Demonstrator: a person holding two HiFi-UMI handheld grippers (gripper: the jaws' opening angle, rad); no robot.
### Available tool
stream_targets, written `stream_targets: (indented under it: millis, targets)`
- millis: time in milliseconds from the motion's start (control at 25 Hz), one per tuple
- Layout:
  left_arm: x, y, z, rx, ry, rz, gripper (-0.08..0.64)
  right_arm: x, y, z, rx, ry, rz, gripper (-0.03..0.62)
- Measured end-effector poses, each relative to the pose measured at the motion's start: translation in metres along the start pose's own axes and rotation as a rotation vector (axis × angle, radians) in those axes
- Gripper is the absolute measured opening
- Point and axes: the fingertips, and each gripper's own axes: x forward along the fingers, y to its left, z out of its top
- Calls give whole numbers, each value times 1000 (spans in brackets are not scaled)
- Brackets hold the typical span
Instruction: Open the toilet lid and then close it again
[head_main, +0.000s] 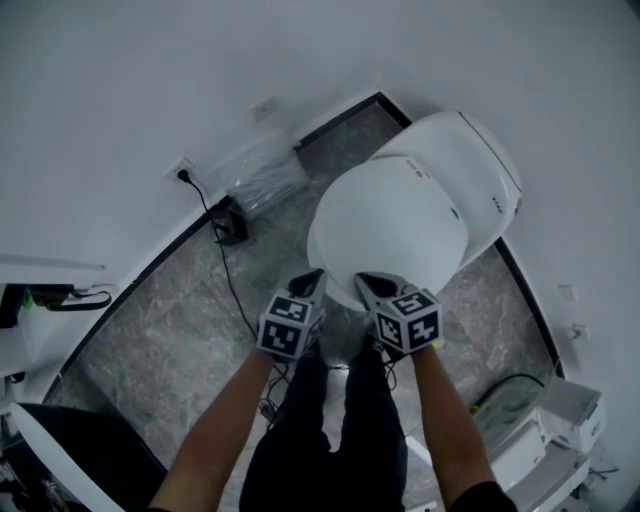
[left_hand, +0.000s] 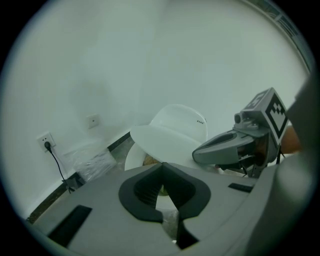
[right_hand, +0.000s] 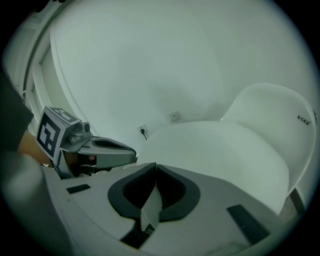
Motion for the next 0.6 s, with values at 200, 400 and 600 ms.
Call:
stream_targets:
  millis: [200,400,600]
  targets:
    - [0,6,-21,-6,21,4,8,17,0,-19,1,13,-46,14]
    - [3,8,-37,-16,34,-4,8,34,-3,-37,5,32,-83,12]
    - [7,17,-48,-24,42,-3,8,50,-6,-51,17,48,-107,12]
